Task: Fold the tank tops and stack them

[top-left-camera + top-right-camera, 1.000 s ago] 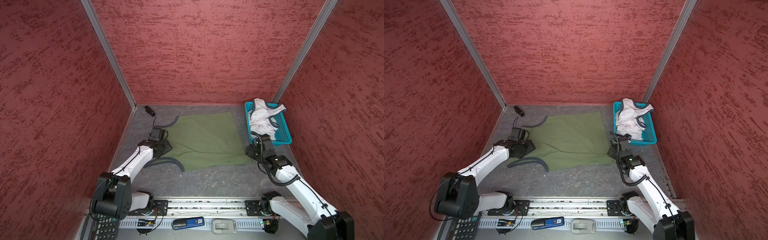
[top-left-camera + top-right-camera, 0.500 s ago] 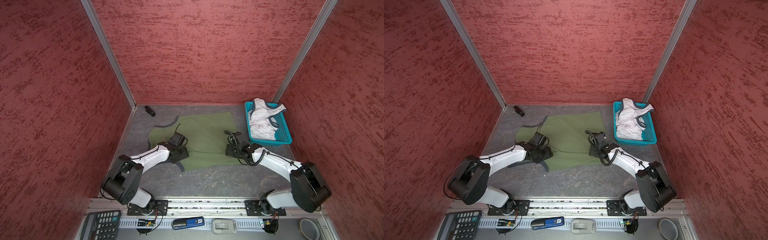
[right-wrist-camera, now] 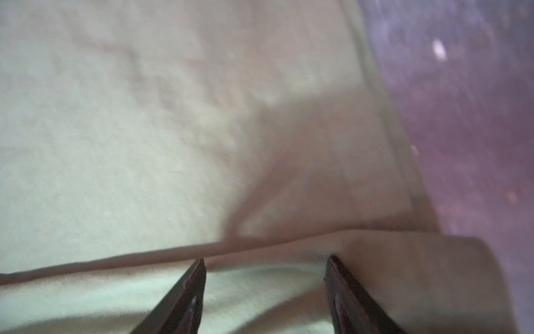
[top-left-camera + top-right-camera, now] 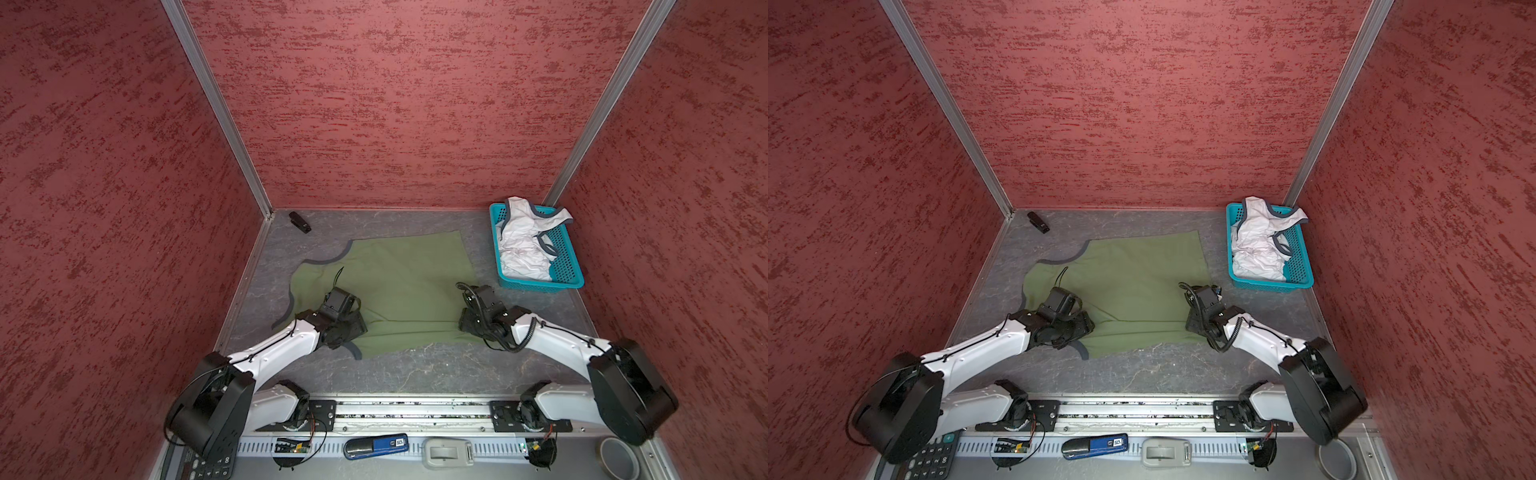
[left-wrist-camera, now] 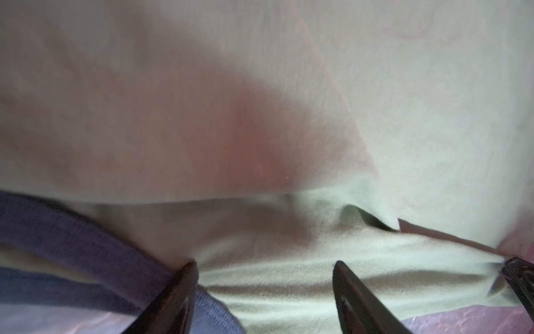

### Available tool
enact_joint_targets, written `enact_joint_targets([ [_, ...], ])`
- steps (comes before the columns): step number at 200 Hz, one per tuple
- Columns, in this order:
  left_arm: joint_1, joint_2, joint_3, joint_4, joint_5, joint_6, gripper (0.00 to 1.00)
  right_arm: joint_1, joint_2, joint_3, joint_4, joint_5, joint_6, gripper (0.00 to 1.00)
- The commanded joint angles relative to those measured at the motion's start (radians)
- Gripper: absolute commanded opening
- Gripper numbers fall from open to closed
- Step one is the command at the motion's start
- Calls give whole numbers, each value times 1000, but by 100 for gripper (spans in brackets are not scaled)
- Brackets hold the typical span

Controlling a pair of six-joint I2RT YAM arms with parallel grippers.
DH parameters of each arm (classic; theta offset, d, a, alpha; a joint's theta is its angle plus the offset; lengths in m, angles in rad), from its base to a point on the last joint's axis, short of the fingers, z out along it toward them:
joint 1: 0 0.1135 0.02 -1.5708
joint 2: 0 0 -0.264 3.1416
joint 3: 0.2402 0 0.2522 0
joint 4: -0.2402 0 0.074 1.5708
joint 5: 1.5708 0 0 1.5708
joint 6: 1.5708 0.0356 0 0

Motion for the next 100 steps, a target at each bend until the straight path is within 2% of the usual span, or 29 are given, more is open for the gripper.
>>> enact_joint_targets([
  [1, 12, -32, 12, -87, -29, 12, 76, 23, -94, -7, -120, -33, 71, 68],
  [32, -28, 43, 153, -106, -37, 46, 74, 20, -119, 99, -173, 85, 32, 67],
  [51, -113, 81, 236, -172, -78, 32, 71, 21, -63, 158, -156, 72, 8, 65],
  [72, -253, 78, 294, -349, -234, -59, 72, 20, -47, 169, -167, 91, 12, 63],
  [100, -411, -25, 221, -506, -313, -267, 70, 20, -85, 145, -259, 191, 22, 63],
])
